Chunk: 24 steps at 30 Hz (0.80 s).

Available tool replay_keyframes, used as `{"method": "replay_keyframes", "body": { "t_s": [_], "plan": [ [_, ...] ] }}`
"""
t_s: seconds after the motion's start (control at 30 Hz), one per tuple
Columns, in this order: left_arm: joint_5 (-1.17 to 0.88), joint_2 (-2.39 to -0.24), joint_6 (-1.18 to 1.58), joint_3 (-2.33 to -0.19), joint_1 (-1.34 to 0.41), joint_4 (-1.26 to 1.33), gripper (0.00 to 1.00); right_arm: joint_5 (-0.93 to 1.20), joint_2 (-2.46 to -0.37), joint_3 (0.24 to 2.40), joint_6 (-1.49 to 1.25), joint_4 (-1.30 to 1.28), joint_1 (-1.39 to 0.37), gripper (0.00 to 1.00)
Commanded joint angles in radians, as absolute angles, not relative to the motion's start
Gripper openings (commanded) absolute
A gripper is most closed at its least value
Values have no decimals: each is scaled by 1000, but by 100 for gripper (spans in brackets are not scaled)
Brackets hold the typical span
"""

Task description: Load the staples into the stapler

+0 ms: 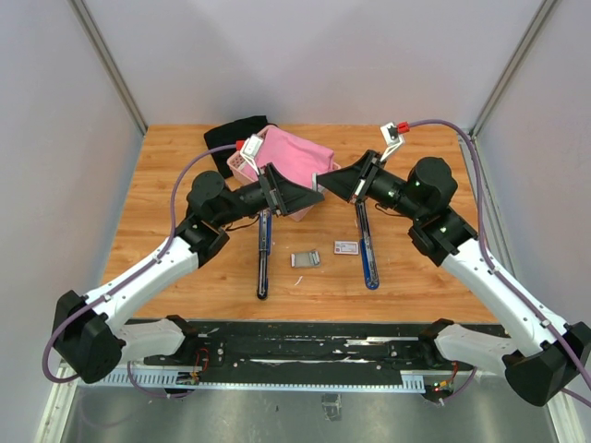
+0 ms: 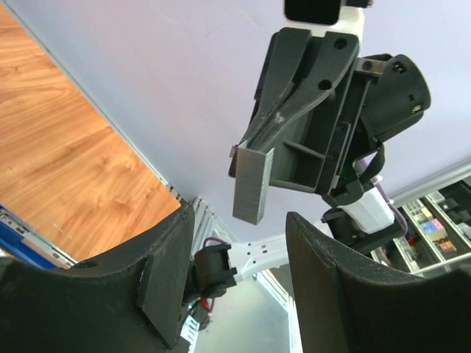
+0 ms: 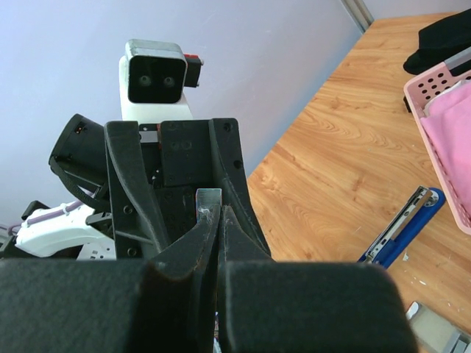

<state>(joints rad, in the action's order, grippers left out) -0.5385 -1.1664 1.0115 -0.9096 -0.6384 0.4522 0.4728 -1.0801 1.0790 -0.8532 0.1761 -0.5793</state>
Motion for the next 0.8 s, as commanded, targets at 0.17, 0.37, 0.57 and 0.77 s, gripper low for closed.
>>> {"method": "replay_keyframes", "body": {
  "t_s": [0.17,0.37,0.57,0.77],
  "plan": [
    [-567,-1162,1048,-934,-646,588,48,527,-1086,1061,-880,258,-585,1],
    [-567,-1160,1058,-927,-646,609,39,533,-1086,1063,-887,264,-586,1],
    [-562,-1151,1063,-918,-646,617,31,526,-1077,1048,-900,280,-586,1],
    [-567,-1148,1067,-905,-646,621,20,529,-1072,1043,-899,278,-586,1]
  ]
}}
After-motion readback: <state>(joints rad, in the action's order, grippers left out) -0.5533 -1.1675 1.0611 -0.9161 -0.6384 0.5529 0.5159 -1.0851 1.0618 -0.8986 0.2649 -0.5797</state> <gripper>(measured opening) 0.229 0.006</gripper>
